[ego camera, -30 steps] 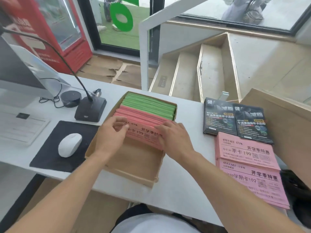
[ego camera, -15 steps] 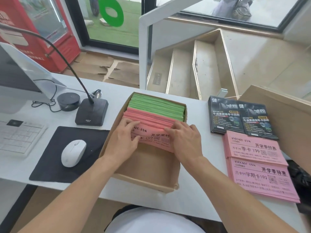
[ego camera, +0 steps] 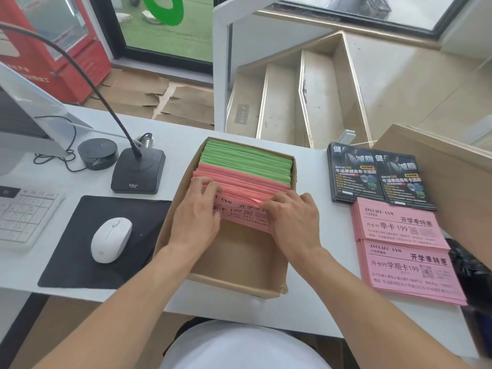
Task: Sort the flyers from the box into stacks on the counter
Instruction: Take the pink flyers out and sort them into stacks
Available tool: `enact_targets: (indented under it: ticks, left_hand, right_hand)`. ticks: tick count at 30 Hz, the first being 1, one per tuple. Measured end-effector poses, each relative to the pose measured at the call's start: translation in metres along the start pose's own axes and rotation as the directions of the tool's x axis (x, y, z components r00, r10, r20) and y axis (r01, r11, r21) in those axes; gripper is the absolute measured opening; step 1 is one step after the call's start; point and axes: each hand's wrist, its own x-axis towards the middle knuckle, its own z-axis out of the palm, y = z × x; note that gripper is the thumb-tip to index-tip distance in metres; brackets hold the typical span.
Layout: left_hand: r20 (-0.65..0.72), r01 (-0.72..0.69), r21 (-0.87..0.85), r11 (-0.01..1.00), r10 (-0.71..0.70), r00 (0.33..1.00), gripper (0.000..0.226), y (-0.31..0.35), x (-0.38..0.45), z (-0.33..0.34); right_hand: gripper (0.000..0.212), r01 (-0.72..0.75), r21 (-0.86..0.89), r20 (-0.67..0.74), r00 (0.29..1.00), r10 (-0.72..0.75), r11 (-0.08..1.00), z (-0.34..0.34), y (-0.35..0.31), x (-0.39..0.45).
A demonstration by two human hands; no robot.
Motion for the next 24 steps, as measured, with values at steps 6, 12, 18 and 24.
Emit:
enact_targets:
  ticks: [6, 12, 18, 24]
  left_hand:
    - [0.009, -0.002, -0.022, 1.0, 0.002, 1.0, 0.042, 0.002, -0.002, 0.0]
    - [-0.003, 0.001, -0.007, 1.0, -0.001, 1.0, 0.039, 0.005, -0.003, -0.001]
    - [-0.035, -0.013, 0.027, 1.0, 0.014, 0.999, 0.039, 0.005, -0.004, -0.002]
    - [-0.072, -0.044, 0.099, 0.994, 0.052, 0.996, 0.041, 0.002, -0.004, 0.0]
  right_hand:
    - [0.029, 0.005, 0.01, -0.029, 1.0, -0.005, 1.0, 0.002, 0.002, -0.003]
    - [0.028, -0.003, -0.041, 0.0, 1.0, 0.003, 0.999, 0.001, -0.002, 0.001]
    - [0.026, 0.042, -0.053, 0.031, 0.999, -0.04, 0.998, 0.005, -0.005, 0.001]
    - [0.021, 0.036, 0.002, 0.108, 0.994, -0.036, 0.999, -0.002, -0.01, -0.001]
